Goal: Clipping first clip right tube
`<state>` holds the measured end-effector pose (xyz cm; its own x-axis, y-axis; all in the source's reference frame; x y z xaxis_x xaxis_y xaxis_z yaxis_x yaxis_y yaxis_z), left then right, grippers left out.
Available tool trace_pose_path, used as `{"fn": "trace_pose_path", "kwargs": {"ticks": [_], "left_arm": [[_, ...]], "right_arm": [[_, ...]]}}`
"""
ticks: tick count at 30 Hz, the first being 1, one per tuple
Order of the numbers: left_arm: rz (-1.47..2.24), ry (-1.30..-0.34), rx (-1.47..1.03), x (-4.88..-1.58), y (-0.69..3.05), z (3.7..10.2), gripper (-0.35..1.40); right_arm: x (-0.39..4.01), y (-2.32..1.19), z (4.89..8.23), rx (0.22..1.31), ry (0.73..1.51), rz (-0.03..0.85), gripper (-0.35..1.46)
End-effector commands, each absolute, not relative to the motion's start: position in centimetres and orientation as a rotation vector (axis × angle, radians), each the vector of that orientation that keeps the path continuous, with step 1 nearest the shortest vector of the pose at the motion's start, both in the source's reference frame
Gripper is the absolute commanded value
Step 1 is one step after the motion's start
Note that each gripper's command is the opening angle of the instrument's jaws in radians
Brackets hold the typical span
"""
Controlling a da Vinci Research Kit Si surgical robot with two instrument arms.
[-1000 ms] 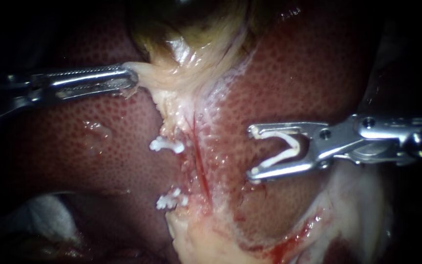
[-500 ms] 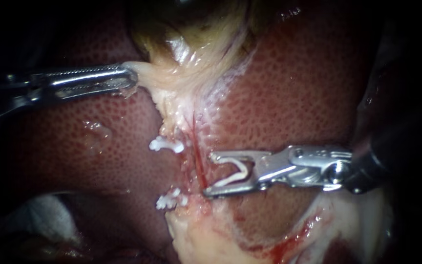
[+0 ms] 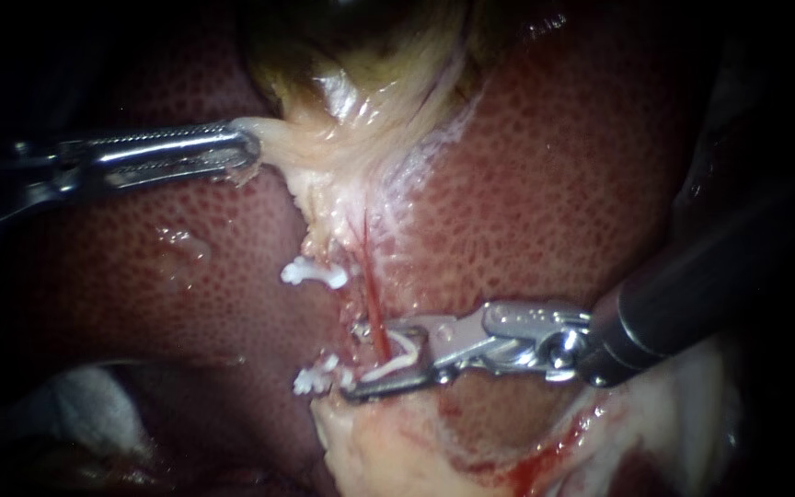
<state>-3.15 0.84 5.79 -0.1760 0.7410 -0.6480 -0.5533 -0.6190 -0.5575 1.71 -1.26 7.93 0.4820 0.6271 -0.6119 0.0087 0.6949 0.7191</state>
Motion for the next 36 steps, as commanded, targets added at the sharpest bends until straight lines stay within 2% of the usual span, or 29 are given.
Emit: {"fn": "trace_pose_path", "kwargs": {"ticks": [1, 10, 14, 20, 24, 27, 36], "left_arm": [[1.902, -0.244, -1.201, -3.15, 0.84, 5.79, -0.35], [1.902, -0.244, -1.201, -3.15, 0.84, 5.8, -0.35], [1.902, -0.243, -1.201, -3.16, 0.83, 5.8, -0.35], [1.902, -0.242, -1.201, -3.16, 0.83, 5.8, -0.35], [1.902, -0.242, -1.201, -3.16, 0.83, 5.8, -0.35], [1.902, -0.242, -1.201, -3.16, 0.83, 5.8, -0.35], [1.902, -0.242, -1.201, -3.16, 0.83, 5.81, -0.35]], "right_arm": [[1.71, -1.27, 7.92, 0.737, 1.01, 0.421, 0.47], [1.68, -1.29, 7.91, 0.765, 1.001, 0.433, 0.41], [1.66, -1.28, 7.92, 0.775, 0.998, 0.448, 0.32], [1.59, -1.26, 7.96, 0.788, 0.985, 0.464, -0.05], [1.57, -1.25, 7.98, 0.791, 0.983, 0.468, -0.17], [1.57, -1.24, 7.98, 0.795, 0.978, 0.472, -0.34], [1.54, -1.25, 7.98, 0.819, 0.918, 0.487, -0.35]]}}
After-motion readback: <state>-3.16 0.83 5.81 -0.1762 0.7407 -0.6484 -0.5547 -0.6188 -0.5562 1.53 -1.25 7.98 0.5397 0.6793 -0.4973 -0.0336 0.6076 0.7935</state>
